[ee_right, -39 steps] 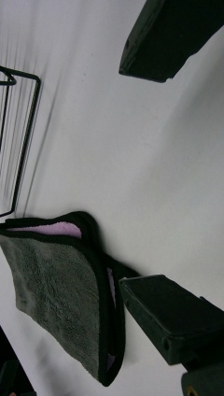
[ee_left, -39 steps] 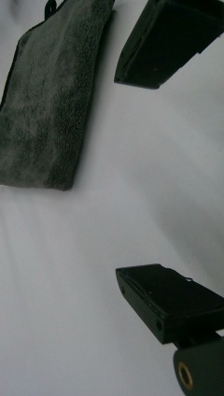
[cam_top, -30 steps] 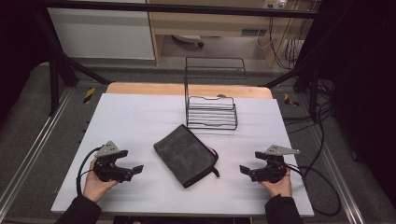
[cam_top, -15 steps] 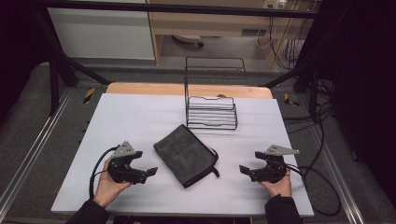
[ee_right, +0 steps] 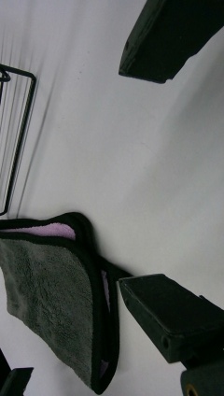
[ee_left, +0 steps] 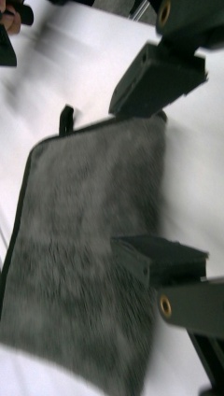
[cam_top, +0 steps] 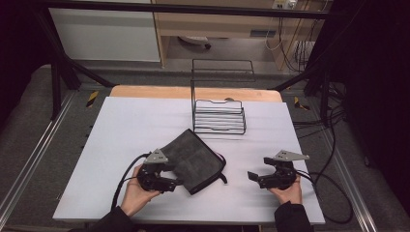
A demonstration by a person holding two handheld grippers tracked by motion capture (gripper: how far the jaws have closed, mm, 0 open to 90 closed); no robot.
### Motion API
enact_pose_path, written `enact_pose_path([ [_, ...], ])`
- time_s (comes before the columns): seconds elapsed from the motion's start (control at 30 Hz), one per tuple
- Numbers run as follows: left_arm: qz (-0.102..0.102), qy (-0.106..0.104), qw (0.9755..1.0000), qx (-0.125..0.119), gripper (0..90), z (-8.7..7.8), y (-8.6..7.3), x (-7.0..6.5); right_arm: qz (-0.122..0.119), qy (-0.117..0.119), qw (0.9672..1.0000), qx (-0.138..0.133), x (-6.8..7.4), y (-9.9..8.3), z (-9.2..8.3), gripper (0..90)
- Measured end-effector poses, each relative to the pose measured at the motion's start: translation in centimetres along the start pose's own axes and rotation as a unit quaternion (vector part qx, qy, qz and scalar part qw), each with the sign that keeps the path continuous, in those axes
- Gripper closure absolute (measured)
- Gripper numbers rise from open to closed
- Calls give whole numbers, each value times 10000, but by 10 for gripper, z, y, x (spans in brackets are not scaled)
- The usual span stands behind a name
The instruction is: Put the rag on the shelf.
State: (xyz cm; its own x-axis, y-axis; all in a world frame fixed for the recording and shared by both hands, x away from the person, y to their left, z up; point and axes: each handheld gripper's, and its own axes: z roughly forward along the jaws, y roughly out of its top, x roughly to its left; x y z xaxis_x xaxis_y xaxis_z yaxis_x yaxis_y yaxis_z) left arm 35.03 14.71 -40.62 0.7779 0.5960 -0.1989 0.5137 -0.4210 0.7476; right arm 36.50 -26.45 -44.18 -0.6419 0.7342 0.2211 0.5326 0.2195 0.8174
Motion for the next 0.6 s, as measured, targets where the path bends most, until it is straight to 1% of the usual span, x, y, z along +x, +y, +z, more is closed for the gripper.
enact_pose_path([
  [0.03,0,0,10000,0,345,0,0,0,2,2,10000,0,0,0,0,23],
  [0.1,38,-20,9999,123,368,11,4,-9,-16,5,10000,1,1,0,0,30],
  [0.13,38,-20,9999,123,376,11,4,-9,-33,7,10000,-9,2,1,1,38],
  [0.17,60,-35,9999,157,382,14,5,-12,-43,22,10000,-9,3,2,1,52],
  [0.2,88,-31,9998,148,392,20,6,-16,-90,44,9999,-9,4,3,2,67],
  [0.23,88,-31,9998,148,404,20,6,-16,-143,55,9999,-2,6,4,4,81],
  [0.27,98,-26,9998,152,406,22,6,-17,-129,65,9999,13,9,6,5,100],
  [0.33,131,-12,9997,209,415,25,5,-18,-141,132,9998,19,13,9,11,168],
  [0.4,113,-13,9996,241,441,27,4,-18,-161,213,9996,23,19,13,17,233],
  [0.47,109,-47,9996,262,462,30,3,-20,-265,294,9992,68,24,17,25,300],
  [0.5,159,-54,9994,298,471,32,3,-21,-295,288,9991,96,29,19,31,328],
  [0.6,201,-11,9992,337,474,35,1,-24,-399,250,9987,206,37,25,47,412],
])
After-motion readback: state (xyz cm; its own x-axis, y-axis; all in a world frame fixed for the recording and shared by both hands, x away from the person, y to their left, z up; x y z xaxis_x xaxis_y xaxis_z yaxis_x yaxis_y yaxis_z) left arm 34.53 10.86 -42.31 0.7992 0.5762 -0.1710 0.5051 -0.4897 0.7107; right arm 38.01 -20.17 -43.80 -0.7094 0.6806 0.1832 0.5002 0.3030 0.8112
